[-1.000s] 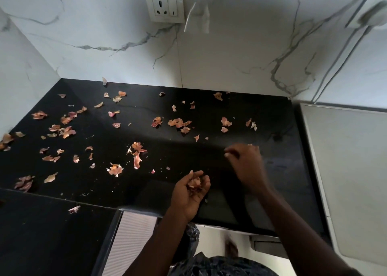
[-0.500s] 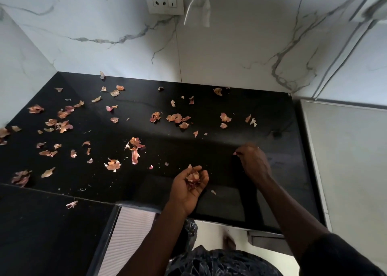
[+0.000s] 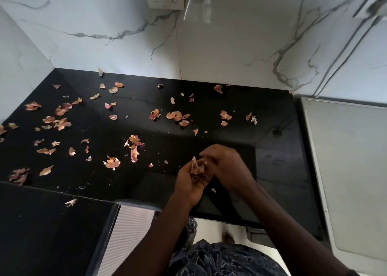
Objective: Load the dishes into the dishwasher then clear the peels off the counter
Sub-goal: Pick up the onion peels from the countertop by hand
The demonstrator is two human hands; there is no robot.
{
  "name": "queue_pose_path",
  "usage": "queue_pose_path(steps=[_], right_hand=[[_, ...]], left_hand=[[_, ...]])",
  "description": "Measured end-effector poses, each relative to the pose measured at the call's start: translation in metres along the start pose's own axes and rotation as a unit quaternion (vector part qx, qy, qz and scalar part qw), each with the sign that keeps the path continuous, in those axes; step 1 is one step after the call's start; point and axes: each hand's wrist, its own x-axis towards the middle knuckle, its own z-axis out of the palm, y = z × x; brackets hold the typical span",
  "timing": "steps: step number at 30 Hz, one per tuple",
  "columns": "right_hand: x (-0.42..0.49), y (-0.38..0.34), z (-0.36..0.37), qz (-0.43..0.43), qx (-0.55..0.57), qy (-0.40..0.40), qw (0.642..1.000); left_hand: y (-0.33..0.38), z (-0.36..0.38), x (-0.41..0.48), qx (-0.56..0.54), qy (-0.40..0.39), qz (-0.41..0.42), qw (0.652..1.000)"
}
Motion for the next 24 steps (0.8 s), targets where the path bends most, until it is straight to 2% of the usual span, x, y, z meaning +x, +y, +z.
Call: queue_pose_path(steps=[3, 5, 11, 16, 18, 20, 22, 24], right_hand=[[-0.004, 0.009, -0.016, 0.066, 0.083, 0.032, 0.994], [-0.007, 0.01, -0.016, 0.077, 0.108, 0.034, 0.991], [-0.009, -0.01, 0.003, 0.027, 0.065, 0.011, 0.997], [-0.008, 0.015, -0.015, 0.075, 0.031, 0.086, 0.993], [-0.015, 0.034, -0.014, 0.11, -0.009, 0.053, 0.993], [-0.027, 0.046, 0.001, 0.127, -0.04, -0.028, 0.991], [-0.039, 0.049, 0.02, 0.113, -0.072, -0.098, 0.986], [-0.048, 0.049, 0.035, 0.084, -0.109, -0.126, 0.982]], left_hand=[[0.004, 0.001, 0.002, -0.017, -0.005, -0.009, 1.0], [0.004, -0.001, 0.003, -0.015, -0.009, -0.01, 1.0], [0.001, -0.001, 0.003, 0.008, -0.025, -0.003, 1.0], [0.006, 0.0, 0.004, -0.021, -0.031, -0.021, 0.999], [0.009, -0.002, 0.004, -0.035, -0.029, -0.022, 0.999], [0.011, -0.005, 0.003, -0.051, -0.026, -0.021, 0.998], [0.012, -0.006, 0.002, -0.064, -0.021, -0.02, 0.998], [0.015, -0.006, 0.002, -0.081, -0.018, -0.014, 0.996]])
